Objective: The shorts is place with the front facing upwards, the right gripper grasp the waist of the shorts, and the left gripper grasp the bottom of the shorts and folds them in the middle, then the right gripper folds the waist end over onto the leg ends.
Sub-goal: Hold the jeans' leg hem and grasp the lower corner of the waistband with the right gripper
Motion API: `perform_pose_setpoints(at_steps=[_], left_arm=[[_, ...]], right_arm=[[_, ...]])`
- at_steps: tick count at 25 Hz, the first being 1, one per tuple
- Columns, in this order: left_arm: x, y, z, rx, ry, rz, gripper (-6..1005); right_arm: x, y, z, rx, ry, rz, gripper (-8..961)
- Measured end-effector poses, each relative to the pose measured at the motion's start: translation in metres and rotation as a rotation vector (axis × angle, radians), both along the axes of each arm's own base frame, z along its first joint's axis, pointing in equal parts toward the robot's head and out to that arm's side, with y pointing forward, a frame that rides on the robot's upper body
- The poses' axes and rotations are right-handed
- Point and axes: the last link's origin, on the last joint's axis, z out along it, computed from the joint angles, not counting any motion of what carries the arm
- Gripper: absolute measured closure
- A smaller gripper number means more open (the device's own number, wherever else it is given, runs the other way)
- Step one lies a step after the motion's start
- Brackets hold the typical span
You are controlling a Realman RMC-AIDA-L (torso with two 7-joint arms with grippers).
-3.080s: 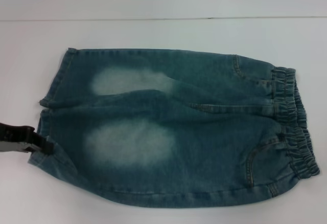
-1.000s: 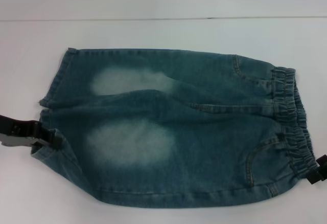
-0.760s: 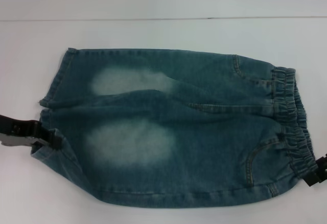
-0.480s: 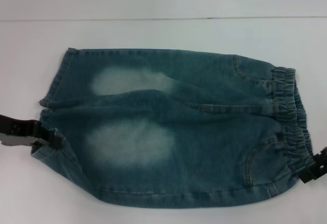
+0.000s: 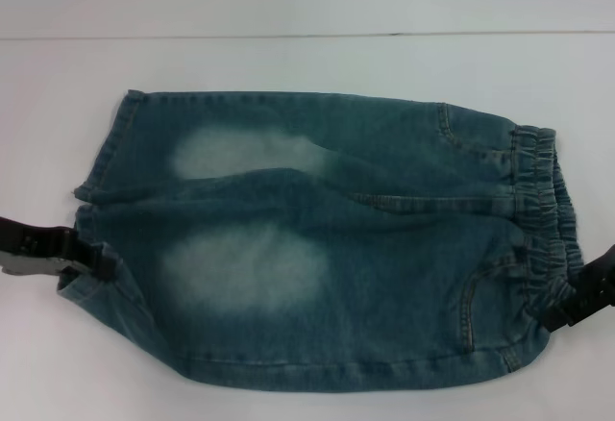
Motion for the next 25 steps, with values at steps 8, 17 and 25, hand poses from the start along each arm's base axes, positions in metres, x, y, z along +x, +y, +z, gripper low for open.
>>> perform_pose_setpoints(at_steps=[8,17,25], left_arm=[[-0.0004,0.0009,-0.0004,0.001,0.001,0.001,915],[0.0000,0.0016,0.0000,0.003,0.001,-0.001,914],[0.0005,0.0002,0.0005,-0.003,-0.008,0.001,913]], right_arm=[[-0.0014,-0.0003,-0.0004,-0.004,0.016,0.029,221],[-0.0016,0.0003,-0.0007,-0.002,0.017,0.036,668],[0.0003,-0.0027,-0.0027,-0.002,0.028,0.037,837]])
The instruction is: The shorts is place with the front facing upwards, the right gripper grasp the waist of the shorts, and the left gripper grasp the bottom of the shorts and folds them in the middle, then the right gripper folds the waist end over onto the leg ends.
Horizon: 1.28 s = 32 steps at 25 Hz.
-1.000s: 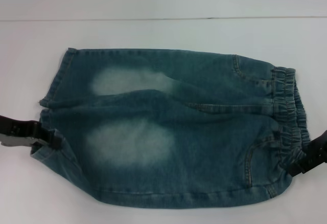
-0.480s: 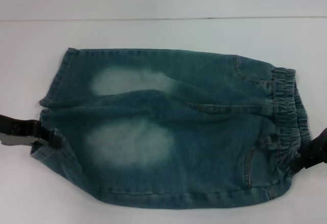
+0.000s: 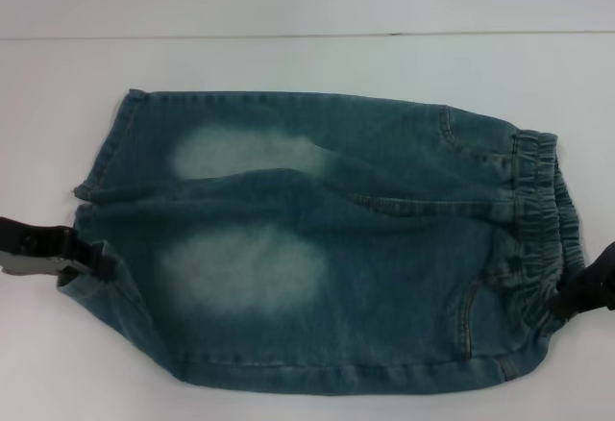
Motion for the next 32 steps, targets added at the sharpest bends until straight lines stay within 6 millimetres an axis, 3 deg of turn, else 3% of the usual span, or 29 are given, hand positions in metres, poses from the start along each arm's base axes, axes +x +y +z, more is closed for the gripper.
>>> perform_pose_setpoints(at_steps=[6,13,20,32], left_arm=[[-0.003,-0.012,0.007,-0.012,-0.055,0.023,912],[-0.008,-0.015,0.020,0.044,-0.112,0.048,911],[0.001,0.018,0.021,0.195,-0.152,0.026,910],[-0.006,0.057,0.027,0.501,-0.174,0.062,908]], right_arm=[[0.011,-0.010,0.014,0.020,0.052,-0.006,917],[0.024,-0.015,0.033,0.107,0.131,-0.023,917],[0.026,-0.006,0.030,0.263,0.257,-0.074,917],[0.037,0.010,0.011,0.535,0.382,-0.153,916]])
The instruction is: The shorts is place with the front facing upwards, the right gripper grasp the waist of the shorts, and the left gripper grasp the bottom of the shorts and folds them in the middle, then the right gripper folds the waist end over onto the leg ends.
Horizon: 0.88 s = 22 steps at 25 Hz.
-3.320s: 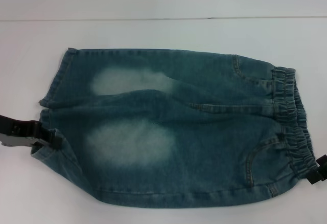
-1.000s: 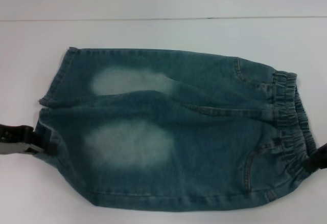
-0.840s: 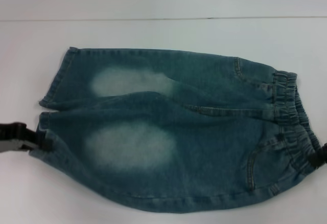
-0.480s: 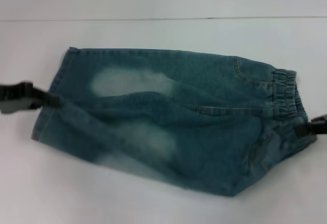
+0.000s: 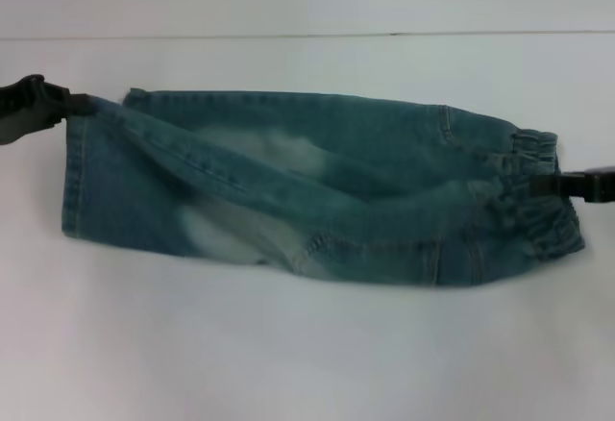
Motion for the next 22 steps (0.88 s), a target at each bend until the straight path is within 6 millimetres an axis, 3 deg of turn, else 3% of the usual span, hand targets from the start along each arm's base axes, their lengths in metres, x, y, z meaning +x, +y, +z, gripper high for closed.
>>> perform_pose_setpoints(at_steps=[7,22], left_arm=[[-0.005,0.010,-0.006,0.076,0.015,0.014,907],[-0.007,0.020,-0.024,0.170,0.084,-0.035,905]], right_arm=[[0.006,0.012,-0.004,0.102,-0.007,-0.060,916],[-0.004,0.041,-0.012,0.280,0.017,-0.089,917]])
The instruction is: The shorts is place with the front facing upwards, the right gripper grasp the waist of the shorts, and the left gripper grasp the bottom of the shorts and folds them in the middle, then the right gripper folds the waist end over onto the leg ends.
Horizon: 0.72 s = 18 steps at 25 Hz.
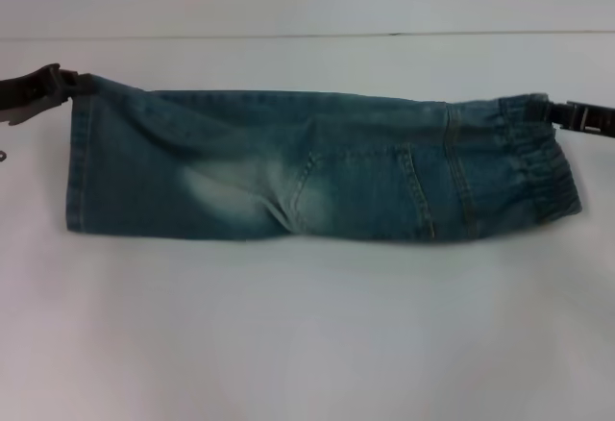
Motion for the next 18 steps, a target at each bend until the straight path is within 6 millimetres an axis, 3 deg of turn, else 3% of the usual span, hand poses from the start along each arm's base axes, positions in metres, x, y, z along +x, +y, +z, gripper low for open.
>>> perform_pose_setpoints(at_steps=[18], left_arm=[[0.006,0.015,-0.009,0.095,0.117,-0.079,903]], right_arm=[[-0.008,0.022,-0.018,0.117,-0.057,-0.044,916]])
